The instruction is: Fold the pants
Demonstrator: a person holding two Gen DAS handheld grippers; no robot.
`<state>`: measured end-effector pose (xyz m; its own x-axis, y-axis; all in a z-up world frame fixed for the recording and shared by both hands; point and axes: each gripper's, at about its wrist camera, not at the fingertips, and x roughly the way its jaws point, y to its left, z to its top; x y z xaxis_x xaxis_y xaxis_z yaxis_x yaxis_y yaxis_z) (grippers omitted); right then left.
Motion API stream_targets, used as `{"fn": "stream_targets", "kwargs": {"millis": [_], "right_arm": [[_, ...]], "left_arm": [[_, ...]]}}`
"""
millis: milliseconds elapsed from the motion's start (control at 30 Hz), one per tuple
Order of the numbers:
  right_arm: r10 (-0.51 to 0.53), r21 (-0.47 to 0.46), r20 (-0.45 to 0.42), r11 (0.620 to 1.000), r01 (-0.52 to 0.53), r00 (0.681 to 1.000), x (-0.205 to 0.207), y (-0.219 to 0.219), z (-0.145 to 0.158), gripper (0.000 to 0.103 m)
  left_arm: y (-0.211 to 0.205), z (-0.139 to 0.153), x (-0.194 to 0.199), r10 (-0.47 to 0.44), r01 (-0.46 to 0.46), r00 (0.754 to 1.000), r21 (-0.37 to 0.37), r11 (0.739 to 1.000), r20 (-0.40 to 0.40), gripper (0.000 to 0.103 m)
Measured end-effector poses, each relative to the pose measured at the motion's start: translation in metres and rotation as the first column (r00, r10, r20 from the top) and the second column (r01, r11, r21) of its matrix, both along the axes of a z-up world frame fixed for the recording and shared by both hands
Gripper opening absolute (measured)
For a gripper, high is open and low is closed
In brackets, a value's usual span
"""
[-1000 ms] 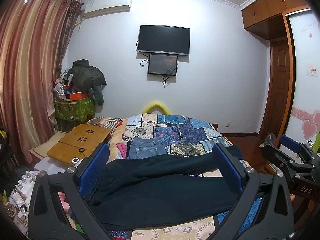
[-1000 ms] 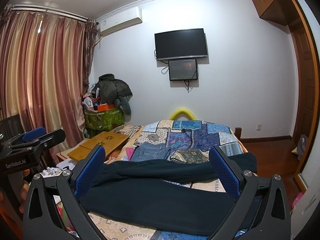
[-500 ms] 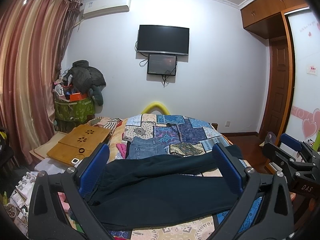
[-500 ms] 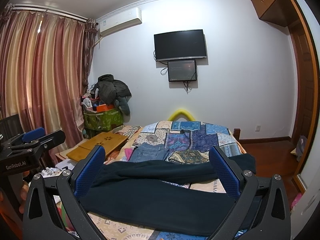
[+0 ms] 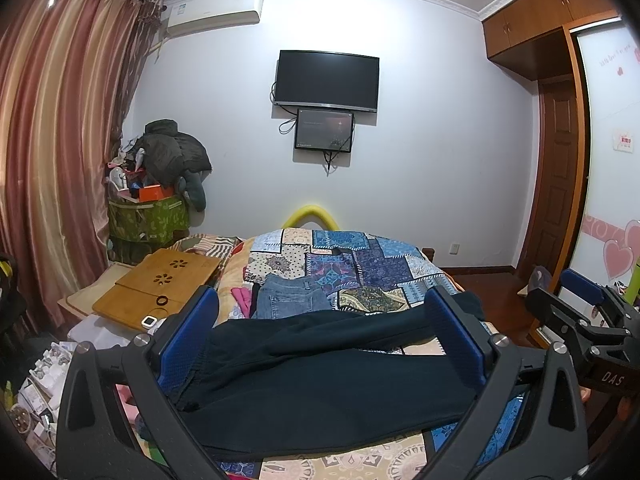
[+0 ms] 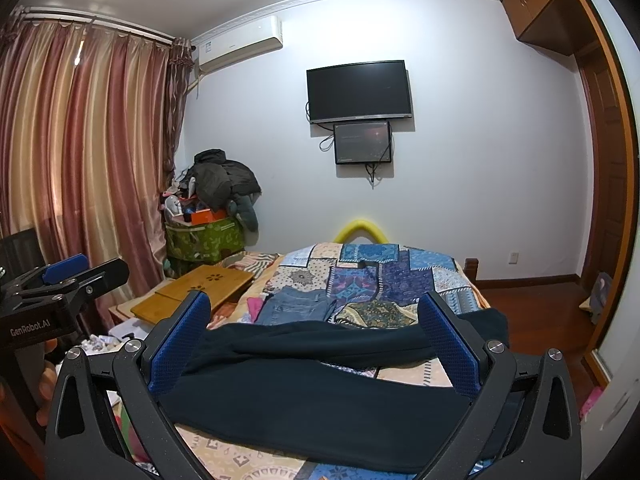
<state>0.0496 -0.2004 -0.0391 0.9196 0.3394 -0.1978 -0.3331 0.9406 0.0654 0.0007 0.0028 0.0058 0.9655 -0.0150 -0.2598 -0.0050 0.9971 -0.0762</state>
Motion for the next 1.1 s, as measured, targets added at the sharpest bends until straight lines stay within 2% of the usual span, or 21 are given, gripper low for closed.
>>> {"fn": "stream_targets", "kwargs": {"millis": [767,933,1100], "right_arm": [[-0.002,-0.005,-0.007,1.000,0.002,1.000,0.001,0.000,-0.002,0.103],[-0.001,-0.010,-0.015,1.000,0.001,1.000,0.009,-0.001,-0.007,0.103],[-0.015,-0.036,-0.032,0.999,0.014,0.999,0.030,0.000,-0.015,0.103]], "left_arm": [[0.001,-0.005,0.004,-0.001,0.001,1.000,-0.015,1.000,-0.008,0.103],[0.008,-0.011,0.014,-0.018,0.018,1.000,-0.030,0.999,-0.023,0.103],[0.017,-0.018,0.044,-0.011,0.010,0.998,-0.021,1.000,-0.061,0.103]]}}
